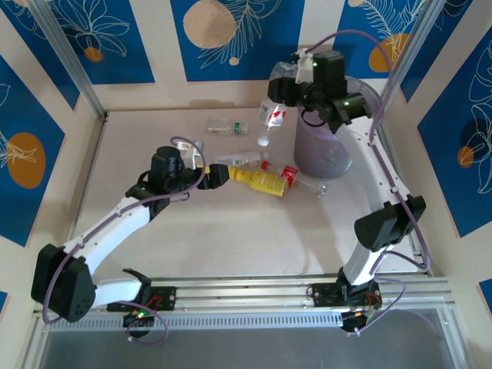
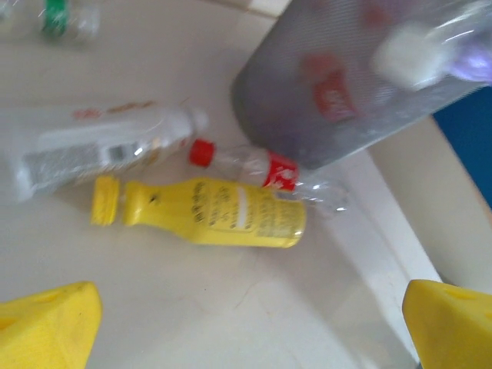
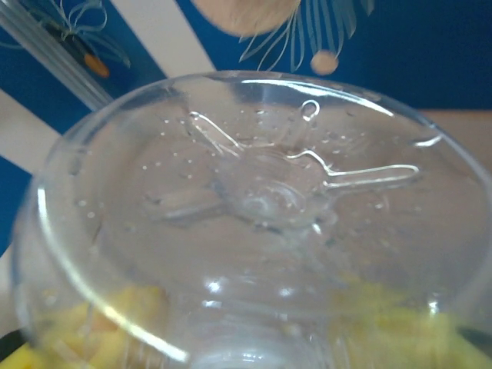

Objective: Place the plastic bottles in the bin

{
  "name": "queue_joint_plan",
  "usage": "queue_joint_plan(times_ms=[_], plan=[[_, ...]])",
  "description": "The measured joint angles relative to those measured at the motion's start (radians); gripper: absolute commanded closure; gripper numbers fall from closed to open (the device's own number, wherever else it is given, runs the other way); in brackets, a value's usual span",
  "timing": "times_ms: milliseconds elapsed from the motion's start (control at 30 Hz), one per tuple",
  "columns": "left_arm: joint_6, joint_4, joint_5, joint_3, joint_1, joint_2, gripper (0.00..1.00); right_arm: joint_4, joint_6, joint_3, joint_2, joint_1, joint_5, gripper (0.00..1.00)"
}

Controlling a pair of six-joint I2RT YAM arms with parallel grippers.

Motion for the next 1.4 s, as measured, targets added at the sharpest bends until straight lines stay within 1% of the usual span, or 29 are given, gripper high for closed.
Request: queue_joint_plan(times_ms=[133, 433, 767, 1033, 1233, 1400], plan=[[-0.057, -0.026, -0.053, 0.0, 0.002, 0.069, 0.0, -0.026, -0.027, 0.019, -0.055, -0.071, 0.01, 0.54], [-0.125, -0.029, -0.064, 0.0, 0.002, 0.154, 0.0, -0.06, -0.037, 0.057, -0.125, -0.269, 0.005, 0.55], [-0.174, -0.031, -0.097, 0.0, 0.002, 0.198, 0.0, -0.071, -0.042, 0.056, -0.129, -0.4, 0.014, 0.56], [-0.177, -0.033, -0.108, 0.0, 0.002, 0.209, 0.0, -0.068, -0.047, 0.035, -0.066, -0.414, 0.013, 0.58], [-0.177, -0.034, -0.118, 0.0, 0.002, 0.209, 0.0, -0.047, -0.037, -0.003, -0.01, -0.388, 0.008, 0.58], [-0.177, -0.034, -0.13, -0.001, 0.002, 0.209, 0.0, 0.002, -0.031, -0.012, 0.014, -0.349, 0.03, 0.58]])
